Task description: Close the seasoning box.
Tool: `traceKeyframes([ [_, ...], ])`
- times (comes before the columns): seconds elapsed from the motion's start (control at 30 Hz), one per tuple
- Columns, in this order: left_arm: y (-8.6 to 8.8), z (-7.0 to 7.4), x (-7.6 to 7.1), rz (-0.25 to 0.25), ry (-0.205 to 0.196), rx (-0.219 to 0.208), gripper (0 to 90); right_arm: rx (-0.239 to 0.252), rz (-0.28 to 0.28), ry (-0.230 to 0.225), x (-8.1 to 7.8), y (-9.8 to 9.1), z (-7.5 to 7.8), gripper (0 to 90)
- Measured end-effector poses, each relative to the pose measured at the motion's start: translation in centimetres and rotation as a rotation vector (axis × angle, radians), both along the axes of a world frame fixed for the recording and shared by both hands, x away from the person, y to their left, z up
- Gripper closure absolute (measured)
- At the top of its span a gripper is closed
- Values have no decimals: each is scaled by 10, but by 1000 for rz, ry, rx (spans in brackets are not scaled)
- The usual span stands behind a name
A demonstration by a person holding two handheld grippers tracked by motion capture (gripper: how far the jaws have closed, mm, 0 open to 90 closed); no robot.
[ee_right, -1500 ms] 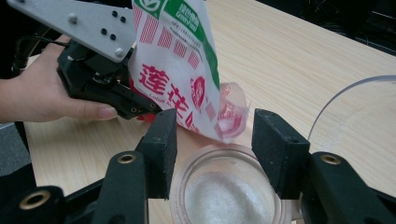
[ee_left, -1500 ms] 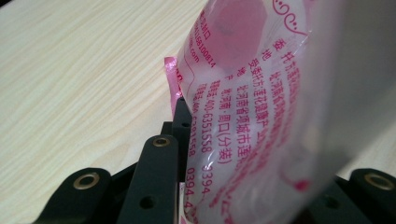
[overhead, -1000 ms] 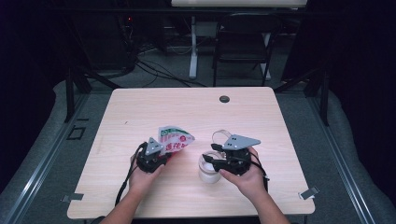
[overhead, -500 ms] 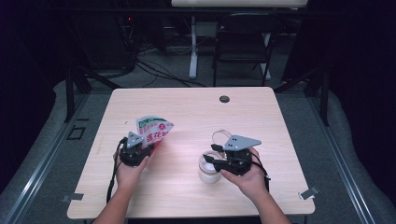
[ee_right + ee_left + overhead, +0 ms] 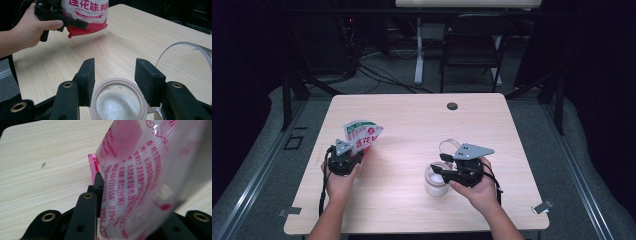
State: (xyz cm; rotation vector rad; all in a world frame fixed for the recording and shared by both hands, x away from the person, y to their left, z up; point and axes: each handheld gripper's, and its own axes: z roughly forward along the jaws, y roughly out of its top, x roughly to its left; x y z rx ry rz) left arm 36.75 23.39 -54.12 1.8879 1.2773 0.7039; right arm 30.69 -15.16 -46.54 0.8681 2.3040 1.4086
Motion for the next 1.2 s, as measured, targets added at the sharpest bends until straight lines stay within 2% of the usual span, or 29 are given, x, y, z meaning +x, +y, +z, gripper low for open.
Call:
traceKeyframes([
  [0.2, 8, -4, 3, 42, 8, 25, 749, -5, 1, 11, 1, -1, 0, 513],
  [0.33, 12, -7, 6, 67, 23, 60, 749, -1, 2, 11, 1, -2, 0, 513],
  [0.47, 13, -11, 8, 80, 44, 67, 747, -4, 2, 8, 1, -2, 0, 514],
  [0.53, 15, -14, 10, 83, 72, 65, 744, -8, 0, 6, 0, -2, 1, 514],
  [0.87, 15, -16, 10, 88, 105, 66, 724, -10, -2, 7, 1, -2, 0, 511],
  [1.0, 14, -16, 9, 85, 103, 60, 681, -4, -2, 16, 1, -3, 0, 515],
  [1.07, 11, -14, 6, 89, 82, 69, 616, 2, -4, 17, 1, -3, 1, 518],
  [1.17, 9, -13, 4, 83, 71, 77, 539, 4, -7, 15, 1, -3, 1, 518],
  [1.2, 6, -12, 2, 71, 49, 84, 519, 0, -8, 12, 2, -3, 2, 518],
])
